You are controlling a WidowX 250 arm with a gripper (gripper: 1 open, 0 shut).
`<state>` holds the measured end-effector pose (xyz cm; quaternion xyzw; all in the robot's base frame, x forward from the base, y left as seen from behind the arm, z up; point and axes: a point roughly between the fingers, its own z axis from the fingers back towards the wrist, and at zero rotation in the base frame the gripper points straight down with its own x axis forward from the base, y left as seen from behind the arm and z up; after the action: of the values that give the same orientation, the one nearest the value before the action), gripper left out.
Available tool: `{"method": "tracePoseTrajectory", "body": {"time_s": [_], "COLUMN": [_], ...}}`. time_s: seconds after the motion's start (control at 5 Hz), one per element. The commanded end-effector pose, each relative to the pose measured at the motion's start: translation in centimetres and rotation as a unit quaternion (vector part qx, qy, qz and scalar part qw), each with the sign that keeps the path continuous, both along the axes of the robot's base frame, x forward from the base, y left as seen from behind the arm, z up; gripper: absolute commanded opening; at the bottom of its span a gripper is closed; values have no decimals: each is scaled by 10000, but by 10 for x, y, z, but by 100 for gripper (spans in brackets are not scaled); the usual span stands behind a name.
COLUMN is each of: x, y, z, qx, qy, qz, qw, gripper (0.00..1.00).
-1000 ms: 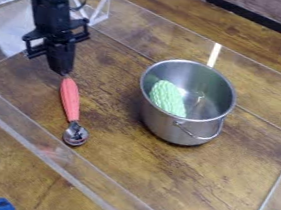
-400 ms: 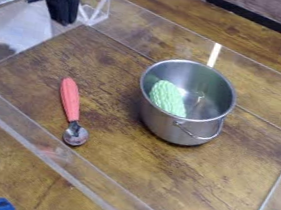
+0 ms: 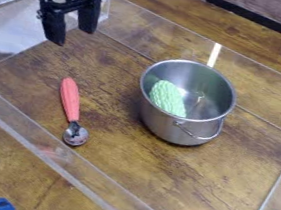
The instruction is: Move the pink spoon to the left
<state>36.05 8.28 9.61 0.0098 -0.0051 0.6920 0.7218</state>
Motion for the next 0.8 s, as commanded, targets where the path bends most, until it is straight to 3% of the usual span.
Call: {"method": "tracePoseTrajectory", "body": {"time_s": [0.0, 0.4, 0.6], "x": [5, -20, -24], "y": [-12, -21, -27], "z": [20, 8, -4], "qx": [158, 312, 367], "qy": [-284, -122, -46], "qz": [155, 518, 394], "qw": [9994, 9981, 9985], "gripper": [100, 100, 100]}}
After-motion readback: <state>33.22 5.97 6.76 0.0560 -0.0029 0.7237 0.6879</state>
